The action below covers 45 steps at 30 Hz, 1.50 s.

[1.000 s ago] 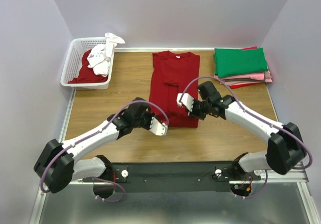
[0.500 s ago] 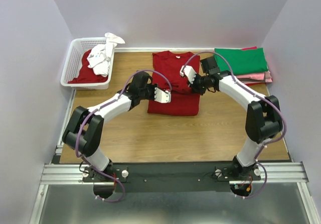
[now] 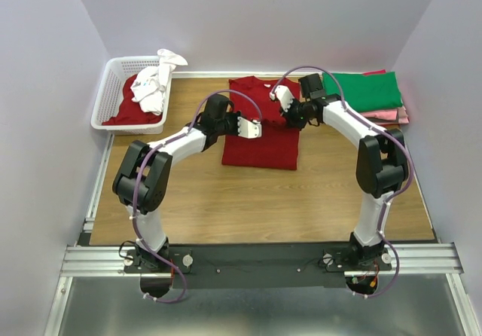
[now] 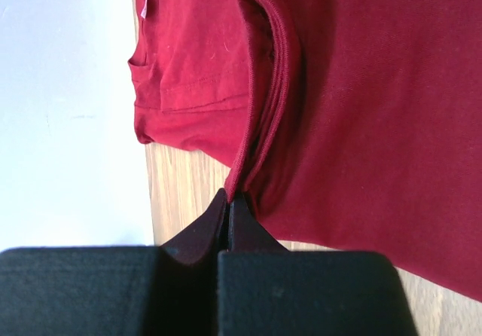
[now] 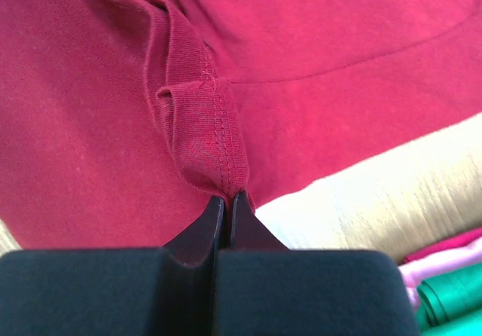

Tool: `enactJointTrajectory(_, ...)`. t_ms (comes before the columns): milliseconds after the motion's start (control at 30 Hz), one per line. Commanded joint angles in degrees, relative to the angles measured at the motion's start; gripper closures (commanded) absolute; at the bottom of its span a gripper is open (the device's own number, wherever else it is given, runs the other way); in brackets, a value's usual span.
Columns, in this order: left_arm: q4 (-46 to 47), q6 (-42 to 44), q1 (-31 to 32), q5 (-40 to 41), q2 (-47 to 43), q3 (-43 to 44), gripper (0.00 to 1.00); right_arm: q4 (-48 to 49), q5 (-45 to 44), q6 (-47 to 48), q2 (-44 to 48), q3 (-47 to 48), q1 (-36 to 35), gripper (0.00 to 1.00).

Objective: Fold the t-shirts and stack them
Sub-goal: Fold the tshirt

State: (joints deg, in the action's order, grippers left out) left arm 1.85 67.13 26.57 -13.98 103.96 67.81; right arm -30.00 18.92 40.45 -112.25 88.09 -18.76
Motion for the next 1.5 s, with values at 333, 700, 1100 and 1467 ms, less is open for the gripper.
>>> enactJointTrajectory(333,7.9,-5.4,-0.9,1.1,1.7,-0.3,0.99,0.5,-1.0,-2.5,-4.2,4.2,0.7,0.74)
enactJointTrajectory(700,15.6,-25.6,-0.9,22.3,-6.2,4.4,0.07,5.4,-15.0,-16.2,-5.1,15.6,1.3,0.00)
enactJointTrajectory(1100,5.5,0.7,2.1,-7.0,-32.9,-30.8,0.16,-3.4,23.6,18.0,20.5,-24.2,-1.8,0.02)
enactJointTrajectory(1467,7.7,4.4,5.1,-2.2,-20.3,-31.1,0.21,3.7,8.3,8.0,18.1,-27.2,-4.7,0.09)
